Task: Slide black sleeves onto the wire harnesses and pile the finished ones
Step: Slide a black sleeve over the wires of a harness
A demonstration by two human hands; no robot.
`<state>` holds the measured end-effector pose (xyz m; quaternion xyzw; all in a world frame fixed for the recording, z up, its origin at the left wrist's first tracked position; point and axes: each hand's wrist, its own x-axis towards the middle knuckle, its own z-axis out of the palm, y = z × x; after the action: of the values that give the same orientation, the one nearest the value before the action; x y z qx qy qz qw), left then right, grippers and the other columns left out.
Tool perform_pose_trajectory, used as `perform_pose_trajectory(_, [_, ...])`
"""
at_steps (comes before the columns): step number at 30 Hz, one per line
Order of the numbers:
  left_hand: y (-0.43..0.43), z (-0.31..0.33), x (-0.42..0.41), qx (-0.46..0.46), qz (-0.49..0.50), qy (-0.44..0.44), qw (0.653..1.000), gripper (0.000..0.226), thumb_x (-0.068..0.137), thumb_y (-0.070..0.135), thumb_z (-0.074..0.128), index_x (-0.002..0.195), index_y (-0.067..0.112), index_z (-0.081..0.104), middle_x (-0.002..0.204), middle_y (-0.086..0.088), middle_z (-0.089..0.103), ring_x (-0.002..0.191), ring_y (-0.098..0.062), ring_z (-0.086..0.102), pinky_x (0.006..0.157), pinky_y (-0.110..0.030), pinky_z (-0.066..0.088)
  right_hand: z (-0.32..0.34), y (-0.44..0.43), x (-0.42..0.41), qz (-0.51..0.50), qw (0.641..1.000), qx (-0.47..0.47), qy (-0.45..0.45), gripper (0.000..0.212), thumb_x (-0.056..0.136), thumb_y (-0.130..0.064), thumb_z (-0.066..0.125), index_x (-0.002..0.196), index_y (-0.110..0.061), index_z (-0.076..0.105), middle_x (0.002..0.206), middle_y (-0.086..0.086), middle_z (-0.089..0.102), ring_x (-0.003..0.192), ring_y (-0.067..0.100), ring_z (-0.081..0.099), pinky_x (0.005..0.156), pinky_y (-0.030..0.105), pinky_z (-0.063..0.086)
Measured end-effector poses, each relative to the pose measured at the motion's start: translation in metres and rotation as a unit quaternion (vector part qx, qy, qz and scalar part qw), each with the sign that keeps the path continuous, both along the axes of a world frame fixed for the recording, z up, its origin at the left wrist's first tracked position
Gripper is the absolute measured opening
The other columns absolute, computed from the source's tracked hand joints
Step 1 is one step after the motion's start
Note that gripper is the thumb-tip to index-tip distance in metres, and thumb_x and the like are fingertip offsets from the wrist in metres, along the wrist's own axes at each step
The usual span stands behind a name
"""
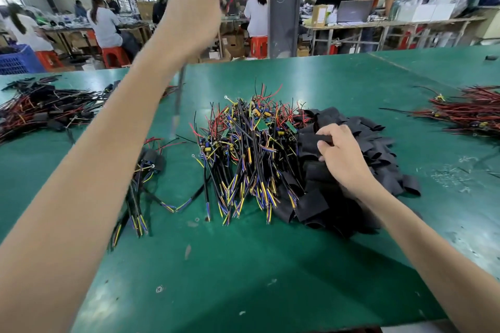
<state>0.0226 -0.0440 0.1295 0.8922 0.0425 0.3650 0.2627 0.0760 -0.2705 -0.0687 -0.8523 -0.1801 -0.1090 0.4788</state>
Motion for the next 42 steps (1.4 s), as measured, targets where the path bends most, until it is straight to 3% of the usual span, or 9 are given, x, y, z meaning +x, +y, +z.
perform_pose_trajectory(3, [0.014, -0.043, -0.025, 0.108, -0.017, 0.021, 0.994, 0.03, 0.1, 0.009, 0.032, 0.102, 0.008, 0.062, 0.082, -0.002, 0.053, 0.055, -0.008, 0.036, 0.055, -0.023, 0.024, 0.0, -0.002, 0.002, 0.032, 0.996, -0.086, -0.003, 0.029, 0.09, 0.001, 0.046, 0.11, -0.019, 0.053, 0.107, 0.004, 0.048, 0.09, 0.019, 0.049, 0.071, 0.022, 0.027])
perform_pose_trajectory(7, [0.026, -0.119, -0.049, 0.107, -0.058, 0.045, 0.992, 0.021, 0.098, 0.019, 0.048, 0.109, 0.014, 0.065, 0.081, -0.004, 0.045, 0.069, -0.015, 0.043, 0.066, -0.021, 0.024, -0.003, -0.001, 0.002, 0.071, 0.969, -0.219, -0.088, 0.032, 0.093, -0.001, 0.05, 0.124, -0.007, 0.058, 0.111, 0.01, 0.047, 0.104, 0.024, 0.05, 0.081, 0.016, 0.028])
perform_pose_trajectory(10, [0.029, -0.152, -0.056, 0.071, -0.052, 0.027, 0.996, 0.016, 0.091, 0.022, 0.061, 0.102, 0.015, 0.07, 0.091, -0.008, 0.05, 0.081, -0.018, 0.05, 0.074, -0.021, 0.032, -0.01, -0.001, 0.007, 0.081, 0.927, -0.352, -0.097, 0.041, 0.095, -0.019, 0.054, 0.133, -0.003, 0.05, 0.123, 0.012, 0.042, 0.115, 0.029, 0.04, 0.098, 0.032, 0.032])
perform_pose_trajectory(15, [0.021, -0.172, -0.06, 0.066, -0.045, -0.054, 0.995, 0.016, 0.09, 0.022, 0.061, 0.097, 0.011, 0.071, 0.092, 0.002, 0.049, 0.077, -0.016, 0.05, 0.07, -0.029, 0.041, -0.012, -0.006, 0.005, 0.005, 0.879, -0.445, -0.174, 0.041, 0.095, -0.04, 0.047, 0.131, -0.021, 0.047, 0.123, 0.0, 0.043, 0.116, 0.024, 0.032, 0.09, 0.038, 0.026])
perform_pose_trajectory(17, [0.018, -0.175, -0.062, 0.063, -0.047, -0.08, 0.994, 0.019, 0.09, 0.023, 0.058, 0.095, 0.01, 0.071, 0.091, 0.0, 0.049, 0.076, -0.013, 0.047, 0.069, -0.026, 0.039, -0.011, -0.006, 0.003, -0.013, 0.875, -0.443, -0.197, 0.041, 0.094, -0.042, 0.046, 0.129, -0.02, 0.047, 0.122, 0.001, 0.045, 0.115, 0.024, 0.036, 0.087, 0.037, 0.027])
perform_pose_trajectory(24, [0.012, -0.182, -0.066, 0.082, -0.023, -0.122, 0.989, 0.016, 0.089, 0.017, 0.06, 0.092, 0.006, 0.071, 0.088, -0.01, 0.052, 0.072, -0.023, 0.05, 0.069, -0.039, 0.046, 0.009, 0.005, -0.015, 0.041, 0.967, -0.209, -0.139, 0.038, 0.092, -0.012, 0.058, 0.128, -0.003, 0.048, 0.122, 0.02, 0.043, 0.108, 0.036, 0.048, 0.081, 0.042, 0.042])
perform_pose_trajectory(28, [0.009, -0.183, -0.067, 0.074, -0.025, -0.136, 0.988, 0.018, 0.091, 0.019, 0.059, 0.092, 0.005, 0.071, 0.087, -0.011, 0.051, 0.074, -0.017, 0.046, 0.069, -0.04, 0.046, 0.008, 0.008, -0.02, 0.079, 0.953, -0.231, -0.182, 0.042, 0.092, -0.005, 0.058, 0.131, 0.003, 0.047, 0.118, 0.021, 0.046, 0.104, 0.037, 0.047, 0.082, 0.041, 0.038])
perform_pose_trajectory(35, [0.007, -0.186, -0.069, 0.088, -0.023, -0.129, 0.987, 0.016, 0.09, 0.018, 0.061, 0.093, 0.006, 0.071, 0.088, -0.01, 0.053, 0.073, -0.027, 0.053, 0.068, -0.042, 0.048, 0.013, 0.009, -0.029, 0.102, 0.969, -0.121, -0.188, 0.039, 0.086, -0.009, 0.066, 0.123, -0.003, 0.055, 0.114, 0.012, 0.06, 0.102, 0.029, 0.055, 0.082, 0.021, 0.033])
perform_pose_trajectory(42, [0.007, -0.187, -0.068, 0.089, -0.02, -0.125, 0.988, 0.015, 0.09, 0.017, 0.061, 0.094, 0.007, 0.072, 0.089, -0.01, 0.055, 0.074, -0.029, 0.054, 0.069, -0.042, 0.047, 0.011, 0.01, -0.027, 0.099, 0.969, -0.105, -0.202, 0.039, 0.085, -0.013, 0.067, 0.122, -0.005, 0.057, 0.115, 0.009, 0.06, 0.104, 0.028, 0.056, 0.09, 0.029, 0.038])
